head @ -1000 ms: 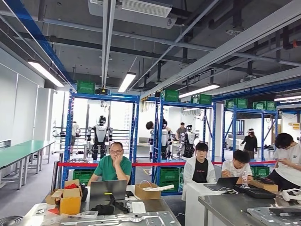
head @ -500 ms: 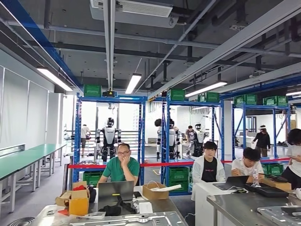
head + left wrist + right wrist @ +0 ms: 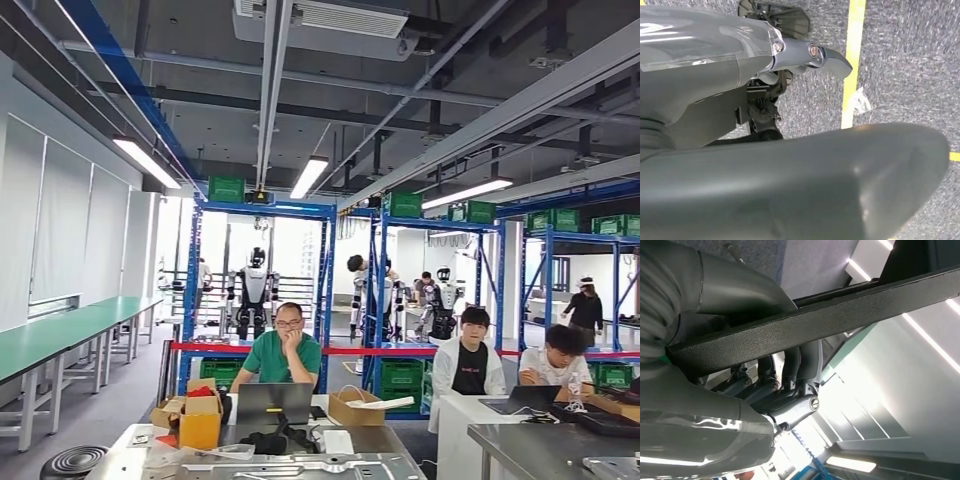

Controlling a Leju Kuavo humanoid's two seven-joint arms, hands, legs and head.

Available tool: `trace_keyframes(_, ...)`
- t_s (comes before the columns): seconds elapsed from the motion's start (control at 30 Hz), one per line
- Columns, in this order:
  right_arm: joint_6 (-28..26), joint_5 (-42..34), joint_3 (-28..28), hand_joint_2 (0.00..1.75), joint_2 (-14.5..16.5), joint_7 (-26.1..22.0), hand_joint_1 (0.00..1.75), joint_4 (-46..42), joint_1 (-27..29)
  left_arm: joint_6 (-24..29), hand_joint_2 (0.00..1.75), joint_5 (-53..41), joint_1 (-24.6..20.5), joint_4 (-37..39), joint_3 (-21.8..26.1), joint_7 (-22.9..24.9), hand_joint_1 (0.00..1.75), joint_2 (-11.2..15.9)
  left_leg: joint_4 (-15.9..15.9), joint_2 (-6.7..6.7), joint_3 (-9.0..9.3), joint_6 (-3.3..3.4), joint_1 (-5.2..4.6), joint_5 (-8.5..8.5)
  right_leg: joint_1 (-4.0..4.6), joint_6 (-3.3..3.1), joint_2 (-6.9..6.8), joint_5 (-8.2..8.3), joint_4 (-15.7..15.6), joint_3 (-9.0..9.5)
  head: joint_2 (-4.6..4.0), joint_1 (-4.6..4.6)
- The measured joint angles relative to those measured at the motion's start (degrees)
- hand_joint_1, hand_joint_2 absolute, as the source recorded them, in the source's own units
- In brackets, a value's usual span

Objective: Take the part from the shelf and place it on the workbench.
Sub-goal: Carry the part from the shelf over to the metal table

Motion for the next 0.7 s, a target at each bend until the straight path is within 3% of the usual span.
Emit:
trace_keyframes(0.03,0.0,0.0,0.0,1.75,0.0,0.0,1.75,0.1,0.0,0.0,1.75,0.0,0.0,0.0,0.0,0.0,0.0,0.0,0.0,-0.27,0.04,0.02,-0.14,0.01,0.08,-0.29,0.15,1.22,-1.3,0.56,0.0,0.0)
trace_keyframes(0.1,0.0,0.0,0.0,1.75,0.0,0.0,1.75,0.1,-0.1,0.0,1.75,0.0,0.0,0.0,0.0,0.1,0.0,0.0,0.0,-0.83,0.16,0.02,-0.23,0.01,0.48,-1.07,0.93,5.09,-8.5,3.93,0.0,0.01)
trace_keyframes(0.17,0.0,0.0,0.0,1.75,0.0,0.0,1.75,0.1,-0.3,0.0,1.75,0.0,-0.1,0.0,0.0,0.2,0.0,-0.1,-0.1,-1.26,0.09,-0.12,-0.14,0.1,0.92,-1.71,1.91,7.34,-14.2,6.56,0.02,0.01)
trace_keyframes(0.27,0.0,0.0,0.0,1.75,0.0,0.0,1.75,0.2,-0.5,0.0,1.75,0.0,0.1,0.0,0.0,0.3,0.0,-0.2,-0.3,-1.57,-0.15,-0.72,0.12,0.41,1.19,-2.08,2.06,7.64,-16.0,7.24,0.03,0.02)
trace_keyframes(0.33,0.0,0.0,0.1,1.75,0.1,0.0,1.75,0.2,-0.6,0.0,1.75,0.0,0.1,0.0,0.0,0.3,0.0,-0.2,0.5,-1.29,-0.57,-1.14,0.02,-0.47,0.91,-2.3,1.58,8.12,-17.2,7.59,0.02,0.02)
trace_keyframes(0.43,0.0,0.0,0.1,1.75,0.2,0.0,1.75,0.3,-0.7,0.0,1.75,0.0,-0.1,0.0,0.0,0.3,0.0,-0.1,8.8,-0.63,-4.18,-1.71,0.06,-5.25,0.58,-2.52,0.63,8.52,-17.9,7.74,0.0,0.02)
trace_keyframes(0.5,0.1,0.0,0.1,1.75,0.2,0.0,1.75,0.6,-0.6,0.0,1.75,0.0,0.1,0.0,0.0,0.3,0.0,-0.1,13.7,-0.43,-6.29,-2.16,0.26,-6.73,0.55,-2.5,0.04,8.5,-17.8,7.7,0.0,0.02)
trace_keyframes(0.53,0.1,0.0,0.1,1.75,0.2,0.0,1.75,0.7,-0.6,0.0,1.75,0.0,0.1,0.0,0.0,0.3,0.0,-0.1,13.5,-0.3,-6.09,-2.37,0.36,-6.01,0.5,-2.45,-0.19,8.46,-17.7,7.69,0.0,0.02)
trace_keyframes(0.57,0.2,0.1,0.1,1.75,0.2,0.0,1.75,0.8,-0.5,0.0,1.75,0.0,0.1,0.0,0.0,0.3,0.0,-0.1,11.0,-0.05,-4.84,-2.56,0.49,-4.38,0.42,-2.3,-0.37,8.37,-17.6,7.69,0.0,0.02)
trace_keyframes(0.63,0.2,0.1,0.2,1.75,0.2,0.0,1.75,0.9,-0.6,0.0,1.75,0.0,0.1,0.0,0.0,0.3,0.0,0.0,3.7,0.94,-1.19,-2.86,0.64,-1.2,0.41,-1.7,-0.59,7.94,-16.9,7.53,0.0,0.03)
trace_keyframes(0.7,0.2,0.1,0.2,1.75,0.2,0.0,1.75,0.9,-0.6,0.0,1.75,-0.1,0.0,0.0,0.0,0.4,0.0,0.0,0.0,1.6,0.58,-2.35,0.52,-0.31,0.61,-1.1,-0.71,7.61,-16.2,7.19,0.0,-0.02)
